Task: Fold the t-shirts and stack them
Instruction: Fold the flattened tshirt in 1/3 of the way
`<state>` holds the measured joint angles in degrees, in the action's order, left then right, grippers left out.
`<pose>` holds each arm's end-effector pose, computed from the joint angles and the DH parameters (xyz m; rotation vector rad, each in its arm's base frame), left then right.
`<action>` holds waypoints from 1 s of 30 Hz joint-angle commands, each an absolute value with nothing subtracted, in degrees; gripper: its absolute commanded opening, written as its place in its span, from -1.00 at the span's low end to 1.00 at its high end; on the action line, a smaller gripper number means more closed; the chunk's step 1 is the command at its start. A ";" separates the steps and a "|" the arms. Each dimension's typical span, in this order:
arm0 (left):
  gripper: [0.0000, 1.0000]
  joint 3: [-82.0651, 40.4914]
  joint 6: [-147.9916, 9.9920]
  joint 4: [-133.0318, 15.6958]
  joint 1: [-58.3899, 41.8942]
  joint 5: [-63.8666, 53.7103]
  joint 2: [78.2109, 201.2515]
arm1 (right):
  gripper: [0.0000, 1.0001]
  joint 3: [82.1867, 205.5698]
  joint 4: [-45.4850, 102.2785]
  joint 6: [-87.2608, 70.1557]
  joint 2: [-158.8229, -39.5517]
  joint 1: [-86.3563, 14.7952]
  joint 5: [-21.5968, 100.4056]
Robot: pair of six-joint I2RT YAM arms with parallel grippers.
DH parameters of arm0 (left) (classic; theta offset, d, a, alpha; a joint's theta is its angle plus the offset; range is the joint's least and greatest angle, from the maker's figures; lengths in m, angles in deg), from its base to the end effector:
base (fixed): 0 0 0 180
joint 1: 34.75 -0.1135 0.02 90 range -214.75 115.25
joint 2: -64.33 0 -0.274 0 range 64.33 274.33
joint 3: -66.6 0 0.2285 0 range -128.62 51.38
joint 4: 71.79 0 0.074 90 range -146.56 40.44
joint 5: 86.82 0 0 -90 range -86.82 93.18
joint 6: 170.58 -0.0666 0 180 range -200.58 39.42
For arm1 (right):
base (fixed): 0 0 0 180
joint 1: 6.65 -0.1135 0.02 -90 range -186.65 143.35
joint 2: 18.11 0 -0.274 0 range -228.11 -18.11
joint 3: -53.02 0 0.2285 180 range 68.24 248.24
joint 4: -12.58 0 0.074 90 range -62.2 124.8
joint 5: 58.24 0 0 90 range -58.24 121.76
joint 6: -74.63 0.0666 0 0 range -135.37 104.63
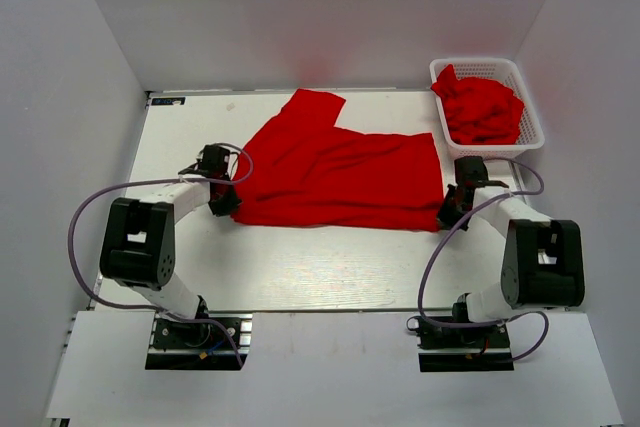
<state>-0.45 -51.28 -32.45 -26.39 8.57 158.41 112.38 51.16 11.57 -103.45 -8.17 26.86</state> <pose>0.2970 -0.0373 0.1544 -0.5208 2.6706 -0.0625 0.2635 0.0013 0.1598 0.6173 2.6188 0.0377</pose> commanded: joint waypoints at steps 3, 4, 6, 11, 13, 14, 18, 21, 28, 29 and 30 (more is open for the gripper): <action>-1.00 5.58 -45.35 -14.83 -26.66 13.73 152.84 | -1.00 108.06 65.13 13.54 -97.66 -7.80 27.01; -1.00 6.20 -45.34 -12.64 -26.66 13.73 151.61 | -1.00 107.45 65.94 13.90 -96.69 -7.97 26.93; -1.00 7.95 -43.15 -10.43 -26.66 13.21 150.03 | -1.00 106.83 68.31 15.21 -95.46 -7.97 26.23; -0.98 9.11 -41.12 -3.49 -26.66 13.20 144.84 | -1.00 106.30 72.36 16.89 -95.27 -7.88 25.61; -0.78 9.11 -40.59 -2.78 -25.97 12.24 142.47 | -1.00 105.95 72.71 16.80 -95.10 -7.97 26.22; -0.67 9.11 -39.81 -1.12 -25.96 11.54 141.94 | -1.00 105.86 72.71 16.71 -94.92 -7.97 26.31; 0.61 6.22 -39.80 3.10 -25.96 10.92 140.26 | -0.85 106.82 74.03 16.27 -92.99 -7.88 26.67; 1.00 1.12 -39.80 7.59 -25.96 14.42 138.94 | -0.22 108.58 76.13 15.31 -91.85 -7.89 25.53; 1.00 -14.33 -44.09 4.54 -25.96 22.87 141.13 | 0.81 121.23 80.10 12.07 -89.82 -8.15 18.15; 1.00 -15.84 -46.28 2.43 -25.96 22.87 142.27 | 0.81 123.33 78.53 10.40 -90.00 -8.15 18.31; 1.00 -17.07 -48.30 -3.33 -25.96 22.87 143.42 | 0.81 125.61 77.64 9.60 -90.70 -8.23 18.75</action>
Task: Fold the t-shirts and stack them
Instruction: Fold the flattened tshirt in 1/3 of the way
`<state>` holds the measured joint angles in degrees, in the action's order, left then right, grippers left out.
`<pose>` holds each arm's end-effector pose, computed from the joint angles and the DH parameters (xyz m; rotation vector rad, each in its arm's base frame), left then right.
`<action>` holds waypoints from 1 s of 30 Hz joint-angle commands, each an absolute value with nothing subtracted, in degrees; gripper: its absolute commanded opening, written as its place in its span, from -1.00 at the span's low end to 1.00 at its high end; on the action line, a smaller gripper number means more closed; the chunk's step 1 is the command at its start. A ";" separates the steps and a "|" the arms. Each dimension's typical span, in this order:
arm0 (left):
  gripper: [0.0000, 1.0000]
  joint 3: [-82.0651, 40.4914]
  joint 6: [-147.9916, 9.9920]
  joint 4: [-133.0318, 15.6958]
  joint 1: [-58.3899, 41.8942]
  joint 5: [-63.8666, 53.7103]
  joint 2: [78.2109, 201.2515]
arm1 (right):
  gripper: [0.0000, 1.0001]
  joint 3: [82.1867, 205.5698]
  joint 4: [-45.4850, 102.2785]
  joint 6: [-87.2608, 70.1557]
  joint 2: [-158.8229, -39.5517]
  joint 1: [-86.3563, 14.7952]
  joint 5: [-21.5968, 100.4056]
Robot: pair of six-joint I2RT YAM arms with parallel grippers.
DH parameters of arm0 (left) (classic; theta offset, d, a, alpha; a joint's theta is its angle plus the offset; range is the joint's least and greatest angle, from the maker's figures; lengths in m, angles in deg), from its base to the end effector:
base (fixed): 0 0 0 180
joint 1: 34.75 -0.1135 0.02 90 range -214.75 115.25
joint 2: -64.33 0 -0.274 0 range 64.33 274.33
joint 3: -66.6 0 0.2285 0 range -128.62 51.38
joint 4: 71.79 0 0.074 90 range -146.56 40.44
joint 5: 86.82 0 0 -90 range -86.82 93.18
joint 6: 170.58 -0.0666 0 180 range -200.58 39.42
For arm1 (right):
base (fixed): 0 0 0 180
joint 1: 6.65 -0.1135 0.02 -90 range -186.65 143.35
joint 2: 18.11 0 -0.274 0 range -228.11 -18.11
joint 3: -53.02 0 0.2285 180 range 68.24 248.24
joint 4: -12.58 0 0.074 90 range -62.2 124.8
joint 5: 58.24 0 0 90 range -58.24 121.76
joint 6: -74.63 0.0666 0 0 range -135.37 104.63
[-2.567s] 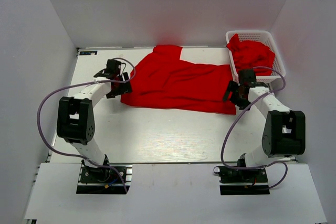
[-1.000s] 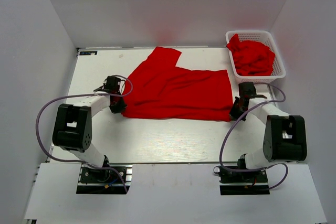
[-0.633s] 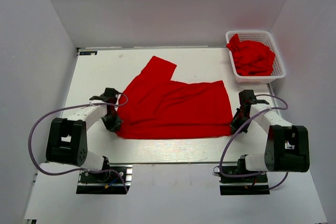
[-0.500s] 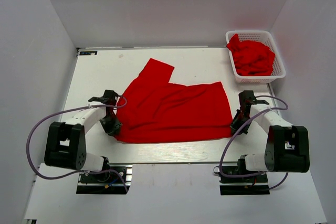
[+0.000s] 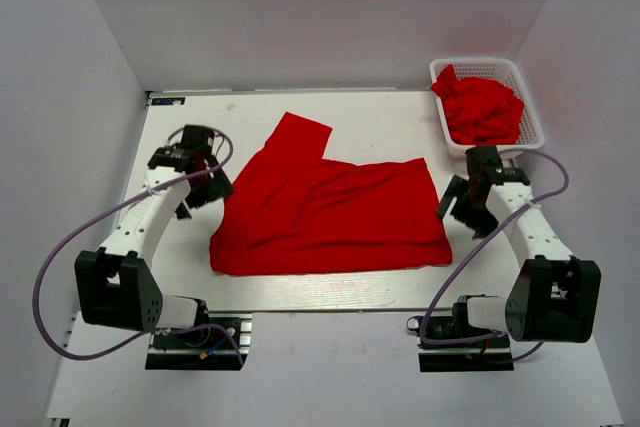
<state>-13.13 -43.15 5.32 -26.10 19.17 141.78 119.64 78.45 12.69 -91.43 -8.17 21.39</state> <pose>0.2251 -0.0157 0.2568 -0.7419 2.6823 0.2146 0.2103 -0.0064 0.2162 0.6804 2.7153 -0.1360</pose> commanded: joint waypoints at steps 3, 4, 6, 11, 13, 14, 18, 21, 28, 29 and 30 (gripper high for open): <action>1.00 -22.77 -53.58 -13.97 -25.96 19.20 150.09 | 0.81 129.23 68.72 6.61 -92.63 -8.59 26.80; 1.00 -24.36 -54.99 -16.29 -25.96 17.96 154.20 | 0.81 130.63 66.93 6.43 -94.29 -8.76 29.45; 1.00 -29.35 -59.30 -21.04 -25.43 14.28 158.70 | 0.81 131.43 60.63 6.25 -95.71 -9.72 34.10; 1.00 -41.41 -62.55 -25.89 -24.90 3.98 172.41 | 0.81 139.24 55.85 5.55 -105.27 -12.98 35.55; 1.00 -48.08 -63.34 -25.89 -23.59 -1.71 178.30 | 0.81 141.45 53.92 5.64 -110.02 -15.35 35.72; 1.00 -48.81 -63.35 -27.46 -23.59 -2.70 179.71 | 0.81 142.07 53.91 5.81 -111.08 -15.35 35.72; 1.00 -52.76 -64.75 -30.37 -21.39 -6.21 186.13 | 0.81 145.84 51.80 6.08 -118.80 -16.85 35.19; 1.00 -55.76 -65.46 -28.88 -20.16 -6.22 190.44 | 0.81 149.01 50.31 5.46 -122.94 -17.46 34.67; 1.00 -56.81 -65.99 -31.60 -18.31 -6.84 197.20 | 0.81 152.53 48.98 5.37 -130.06 -17.64 34.58; 1.00 -56.29 -65.99 -32.30 -18.31 -6.84 197.22 | 0.81 152.44 48.63 5.46 -130.51 -17.47 34.40; 1.00 -56.28 -65.99 -32.31 -18.31 -5.71 198.09 | 0.81 152.44 48.63 5.46 -130.78 -17.46 34.14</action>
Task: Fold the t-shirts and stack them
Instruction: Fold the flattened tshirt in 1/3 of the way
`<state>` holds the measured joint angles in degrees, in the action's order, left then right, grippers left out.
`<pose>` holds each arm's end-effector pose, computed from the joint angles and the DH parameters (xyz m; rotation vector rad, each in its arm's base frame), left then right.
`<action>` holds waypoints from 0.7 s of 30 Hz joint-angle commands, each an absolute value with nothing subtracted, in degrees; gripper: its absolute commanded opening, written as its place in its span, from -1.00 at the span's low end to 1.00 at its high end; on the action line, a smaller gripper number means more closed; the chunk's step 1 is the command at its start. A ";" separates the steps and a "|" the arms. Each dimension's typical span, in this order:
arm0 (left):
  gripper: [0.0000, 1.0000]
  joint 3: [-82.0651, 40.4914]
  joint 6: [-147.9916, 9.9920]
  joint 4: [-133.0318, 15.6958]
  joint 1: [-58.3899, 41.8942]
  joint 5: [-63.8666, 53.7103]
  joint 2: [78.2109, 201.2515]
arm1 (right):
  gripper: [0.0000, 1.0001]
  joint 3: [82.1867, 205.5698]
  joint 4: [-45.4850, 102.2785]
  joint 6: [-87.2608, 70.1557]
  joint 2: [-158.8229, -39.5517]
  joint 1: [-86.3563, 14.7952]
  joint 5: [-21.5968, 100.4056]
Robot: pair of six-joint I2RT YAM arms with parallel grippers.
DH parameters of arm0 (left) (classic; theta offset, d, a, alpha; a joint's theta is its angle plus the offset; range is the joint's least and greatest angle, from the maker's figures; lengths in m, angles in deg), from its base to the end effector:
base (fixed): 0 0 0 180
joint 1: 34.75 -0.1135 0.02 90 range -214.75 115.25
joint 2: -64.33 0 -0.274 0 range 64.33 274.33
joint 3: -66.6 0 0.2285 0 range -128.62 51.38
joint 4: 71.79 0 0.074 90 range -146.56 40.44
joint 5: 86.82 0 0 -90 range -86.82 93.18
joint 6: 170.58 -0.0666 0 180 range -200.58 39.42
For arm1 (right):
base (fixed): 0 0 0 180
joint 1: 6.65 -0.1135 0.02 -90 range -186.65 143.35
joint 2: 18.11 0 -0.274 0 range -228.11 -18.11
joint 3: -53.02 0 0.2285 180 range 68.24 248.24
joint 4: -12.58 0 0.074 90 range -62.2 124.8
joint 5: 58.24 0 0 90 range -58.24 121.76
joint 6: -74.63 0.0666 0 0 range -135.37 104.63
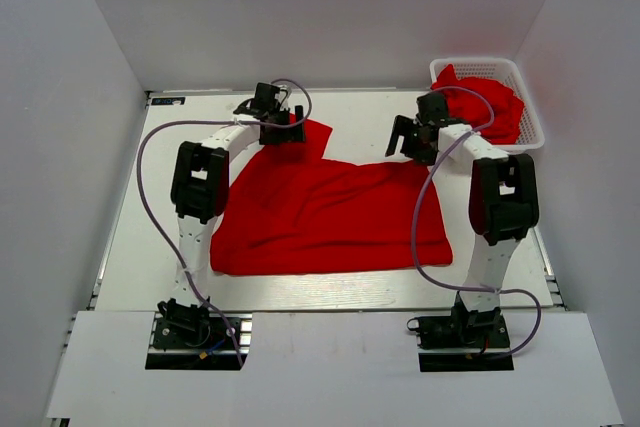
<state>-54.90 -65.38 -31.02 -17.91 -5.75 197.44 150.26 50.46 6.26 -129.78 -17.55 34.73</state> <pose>0.4913 -0.1595 0.1568 0.1031 2.5182 -0.4259 0.4200 0.0844 0.2000 0.2124 2.4985 0.3021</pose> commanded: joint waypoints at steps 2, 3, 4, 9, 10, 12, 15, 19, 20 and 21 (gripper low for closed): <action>1.00 -56.99 -66.51 -31.08 -18.31 -3.51 199.84 | 0.81 152.36 48.80 6.25 -131.75 -17.29 33.09; 1.00 -57.51 -66.52 -29.94 -18.31 -2.37 200.37 | 0.81 152.18 48.81 6.34 -132.10 -17.20 32.56; 1.00 -57.51 -66.52 -29.32 -18.31 -1.05 200.38 | 0.81 152.01 49.16 6.69 -132.27 -17.20 32.03; 1.00 -55.68 -63.62 -28.26 -19.10 1.86 201.79 | 0.81 151.13 49.17 7.05 -134.21 -17.02 28.34; 1.00 -55.15 -63.62 -28.26 -19.62 3.34 201.79 | 0.81 151.21 49.16 7.13 -134.73 -16.94 28.07; 1.00 -56.36 -63.00 -28.26 -19.63 5.72 202.31 | 0.81 152.35 49.33 7.13 -136.49 -16.50 27.02; 1.00 -58.82 -62.47 -26.95 -19.63 8.81 203.71 | 0.81 154.64 49.51 7.22 -138.86 -16.06 26.05; 1.00 -63.22 -60.11 -25.46 -20.85 11.44 206.53 | 0.81 157.27 48.46 7.75 -141.06 -15.62 24.21; 1.00 -64.01 -60.10 -25.45 -20.86 11.44 207.05 | 0.81 157.63 48.46 7.75 -141.15 -15.10 24.29; 1.00 -64.71 -60.10 -25.45 -21.38 11.44 207.76 | 0.81 158.59 47.93 7.40 -141.76 -15.09 24.99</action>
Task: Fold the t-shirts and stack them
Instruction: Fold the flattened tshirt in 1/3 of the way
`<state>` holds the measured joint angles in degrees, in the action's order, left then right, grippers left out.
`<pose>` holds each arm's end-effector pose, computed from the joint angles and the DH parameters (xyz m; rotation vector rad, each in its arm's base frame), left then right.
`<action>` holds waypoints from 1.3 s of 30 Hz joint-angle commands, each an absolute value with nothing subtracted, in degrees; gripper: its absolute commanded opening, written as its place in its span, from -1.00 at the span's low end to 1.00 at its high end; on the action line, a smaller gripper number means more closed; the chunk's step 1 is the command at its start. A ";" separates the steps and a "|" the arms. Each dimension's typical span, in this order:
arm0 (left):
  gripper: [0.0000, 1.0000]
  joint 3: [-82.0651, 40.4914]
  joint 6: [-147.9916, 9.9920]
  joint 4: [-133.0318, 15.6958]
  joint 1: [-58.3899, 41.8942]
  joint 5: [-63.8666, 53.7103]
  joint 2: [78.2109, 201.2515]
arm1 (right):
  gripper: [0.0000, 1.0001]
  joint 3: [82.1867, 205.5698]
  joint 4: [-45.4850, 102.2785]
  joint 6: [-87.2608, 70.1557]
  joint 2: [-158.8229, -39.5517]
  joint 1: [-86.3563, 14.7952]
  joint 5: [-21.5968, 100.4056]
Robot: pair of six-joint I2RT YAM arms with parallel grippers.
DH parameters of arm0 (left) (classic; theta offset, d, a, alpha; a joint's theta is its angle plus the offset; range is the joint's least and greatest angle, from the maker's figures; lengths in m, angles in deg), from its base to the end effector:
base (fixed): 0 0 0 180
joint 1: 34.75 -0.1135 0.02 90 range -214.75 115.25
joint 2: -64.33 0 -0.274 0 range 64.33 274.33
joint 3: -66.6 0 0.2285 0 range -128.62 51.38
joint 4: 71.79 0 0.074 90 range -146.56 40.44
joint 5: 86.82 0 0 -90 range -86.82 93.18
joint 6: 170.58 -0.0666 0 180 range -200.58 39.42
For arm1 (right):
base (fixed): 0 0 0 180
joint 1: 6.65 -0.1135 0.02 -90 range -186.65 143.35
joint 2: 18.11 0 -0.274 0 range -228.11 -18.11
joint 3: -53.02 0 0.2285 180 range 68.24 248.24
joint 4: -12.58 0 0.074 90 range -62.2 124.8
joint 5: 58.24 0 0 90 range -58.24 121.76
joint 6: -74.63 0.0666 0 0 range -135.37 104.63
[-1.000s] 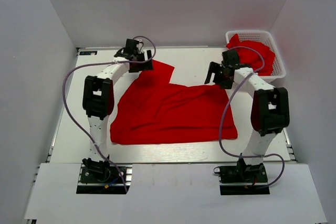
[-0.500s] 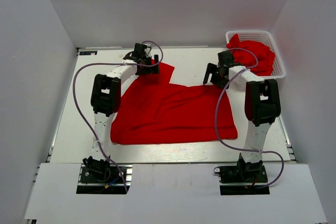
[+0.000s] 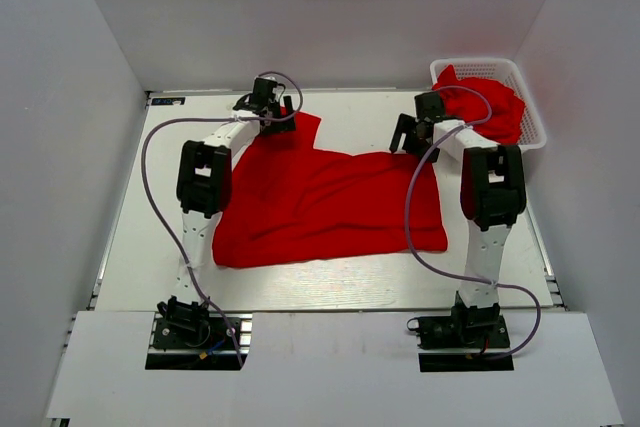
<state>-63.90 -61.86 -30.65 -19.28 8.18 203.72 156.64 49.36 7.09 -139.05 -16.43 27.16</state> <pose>0.5258 -0.1395 0.1490 -0.1082 2.4436 -0.1594 0.4555 0.0731 0.1668 0.3103 2.4962 0.1292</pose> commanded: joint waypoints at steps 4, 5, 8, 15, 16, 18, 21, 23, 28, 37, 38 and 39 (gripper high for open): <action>1.00 -66.22 -59.49 -27.30 -21.92 10.92 207.76 | 0.81 160.53 47.58 5.65 -142.83 -15.09 27.80; 1.00 -67.17 -59.49 -27.30 -21.92 9.87 207.76 | 0.81 161.23 47.92 4.33 -142.65 -15.35 28.68; 1.00 -66.40 -61.32 -30.27 -21.92 8.20 204.27 | 0.81 161.15 47.31 1.52 -140.55 -15.79 30.97; 1.00 -66.91 -65.81 -25.55 -21.92 11.79 194.07 | 0.81 162.64 47.75 -3.67 -132.72 -17.55 36.16; 1.00 -66.92 -66.51 -23.97 -21.92 12.49 191.09 | 0.81 162.55 48.01 -4.37 -130.63 -17.81 37.12; 1.00 -64.91 -67.48 -17.59 -21.39 15.74 187.83 | 0.81 161.59 49.33 -5.34 -128.69 -19.04 36.95; 1.00 -55.70 -65.47 -10.02 -20.16 18.30 179.05 | 0.81 158.43 50.12 -6.14 -125.43 -20.27 36.86; 1.00 -43.50 -63.54 -9.45 -20.16 15.49 172.64 | 0.81 155.89 50.30 -6.40 -122.98 -21.24 34.50; 1.00 -23.78 -60.37 -9.55 -17.97 6.82 153.55 | 0.81 151.31 50.83 -4.12 -119.63 -22.21 34.05; 1.00 -6.03 -55.36 -12.62 -12.34 1.51 144.14 | 0.81 146.12 51.97 -1.57 -115.76 -22.56 33.87; 0.93 -5.23 -54.83 -12.62 -11.73 1.51 144.13 | 0.81 145.68 52.15 -1.57 -115.40 -22.65 33.79; 0.91 -4.52 -54.83 -12.62 -11.72 1.51 143.43 | 0.81 145.50 52.15 -1.48 -114.88 -22.65 34.05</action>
<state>-5.46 -56.83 -11.35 -11.98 2.91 147.96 145.80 52.36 -2.37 -119.14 -22.49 34.05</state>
